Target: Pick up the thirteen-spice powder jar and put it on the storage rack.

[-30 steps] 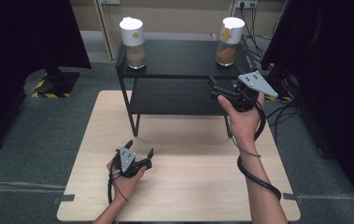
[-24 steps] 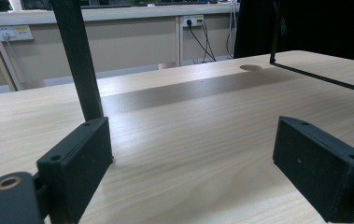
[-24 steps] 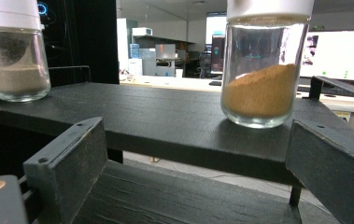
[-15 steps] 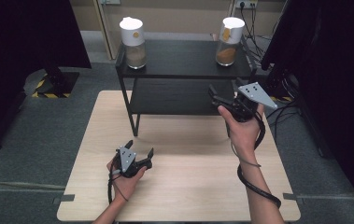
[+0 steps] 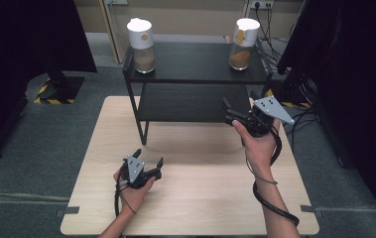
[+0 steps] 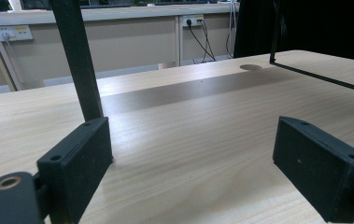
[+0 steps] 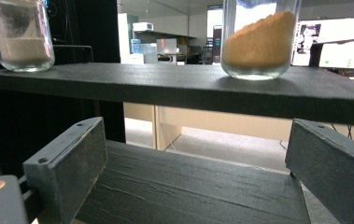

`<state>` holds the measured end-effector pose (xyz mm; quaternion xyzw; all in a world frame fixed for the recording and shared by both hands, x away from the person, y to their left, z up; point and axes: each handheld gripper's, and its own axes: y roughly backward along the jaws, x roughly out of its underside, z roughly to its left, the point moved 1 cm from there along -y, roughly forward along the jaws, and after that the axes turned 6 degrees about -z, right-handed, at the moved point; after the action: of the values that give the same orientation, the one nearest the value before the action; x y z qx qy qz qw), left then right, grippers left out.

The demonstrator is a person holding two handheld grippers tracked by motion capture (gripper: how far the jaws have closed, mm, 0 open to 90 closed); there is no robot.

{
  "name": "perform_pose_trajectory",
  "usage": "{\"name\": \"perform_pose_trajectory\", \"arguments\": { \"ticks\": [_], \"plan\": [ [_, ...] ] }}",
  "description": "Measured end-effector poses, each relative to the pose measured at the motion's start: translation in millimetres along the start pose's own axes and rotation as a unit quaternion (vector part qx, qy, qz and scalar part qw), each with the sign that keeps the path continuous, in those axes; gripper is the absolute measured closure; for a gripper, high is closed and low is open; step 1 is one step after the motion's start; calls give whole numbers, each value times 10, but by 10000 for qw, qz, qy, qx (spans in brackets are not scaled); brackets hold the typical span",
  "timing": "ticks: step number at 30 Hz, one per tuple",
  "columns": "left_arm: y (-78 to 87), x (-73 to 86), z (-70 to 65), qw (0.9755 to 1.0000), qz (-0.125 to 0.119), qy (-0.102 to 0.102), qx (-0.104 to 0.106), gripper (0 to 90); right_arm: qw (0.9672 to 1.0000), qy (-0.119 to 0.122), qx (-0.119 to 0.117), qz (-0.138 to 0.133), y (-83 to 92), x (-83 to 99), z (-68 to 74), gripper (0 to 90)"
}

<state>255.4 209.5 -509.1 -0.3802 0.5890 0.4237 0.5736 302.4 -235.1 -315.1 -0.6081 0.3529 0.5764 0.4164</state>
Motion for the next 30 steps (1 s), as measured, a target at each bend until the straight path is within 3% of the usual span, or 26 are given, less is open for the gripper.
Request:
{"name": "perform_pose_trajectory", "arguments": {
  "ticks": [30],
  "plan": [
    [-2, 0, -2, 10000, -1, -23, 3, 118, 9998, -145, 34, 157, 142, 298, -18, 63]
  ]
}}
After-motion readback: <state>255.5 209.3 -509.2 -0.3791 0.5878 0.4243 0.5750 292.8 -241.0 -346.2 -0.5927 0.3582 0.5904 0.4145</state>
